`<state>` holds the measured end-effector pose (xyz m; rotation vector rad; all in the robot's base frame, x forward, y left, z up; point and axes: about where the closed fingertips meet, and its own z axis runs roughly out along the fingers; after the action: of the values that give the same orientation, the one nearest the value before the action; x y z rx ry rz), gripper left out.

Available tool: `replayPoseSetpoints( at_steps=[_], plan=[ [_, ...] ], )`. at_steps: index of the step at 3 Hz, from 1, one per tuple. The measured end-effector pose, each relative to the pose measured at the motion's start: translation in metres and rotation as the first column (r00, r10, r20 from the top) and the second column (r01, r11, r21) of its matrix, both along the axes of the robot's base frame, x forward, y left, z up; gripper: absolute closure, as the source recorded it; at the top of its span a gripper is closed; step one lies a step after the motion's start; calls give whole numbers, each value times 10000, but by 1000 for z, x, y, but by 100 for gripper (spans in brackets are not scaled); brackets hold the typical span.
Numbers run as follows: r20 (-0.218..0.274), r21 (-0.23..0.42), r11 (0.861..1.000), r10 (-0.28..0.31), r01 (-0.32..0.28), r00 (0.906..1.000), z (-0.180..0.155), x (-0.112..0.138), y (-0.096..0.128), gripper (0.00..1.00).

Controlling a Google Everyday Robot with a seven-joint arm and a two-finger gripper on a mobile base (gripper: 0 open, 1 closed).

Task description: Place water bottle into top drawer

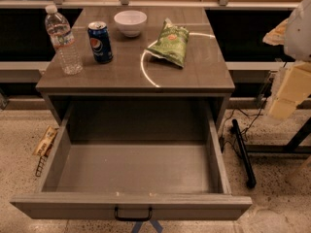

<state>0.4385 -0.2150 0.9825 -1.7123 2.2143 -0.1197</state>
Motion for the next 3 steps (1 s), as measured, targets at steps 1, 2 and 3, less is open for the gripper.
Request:
replayPoseSetpoints(
  at_steps=[1, 2, 3],
  plan=[
    [2, 0, 10000, 0, 0, 10000, 0, 0, 0, 0],
    [82, 484, 9988, -98, 94, 9999, 0, 1, 2, 0],
    [164, 2812, 9560, -914, 832, 9957, -9, 22, 27, 0]
  ],
)
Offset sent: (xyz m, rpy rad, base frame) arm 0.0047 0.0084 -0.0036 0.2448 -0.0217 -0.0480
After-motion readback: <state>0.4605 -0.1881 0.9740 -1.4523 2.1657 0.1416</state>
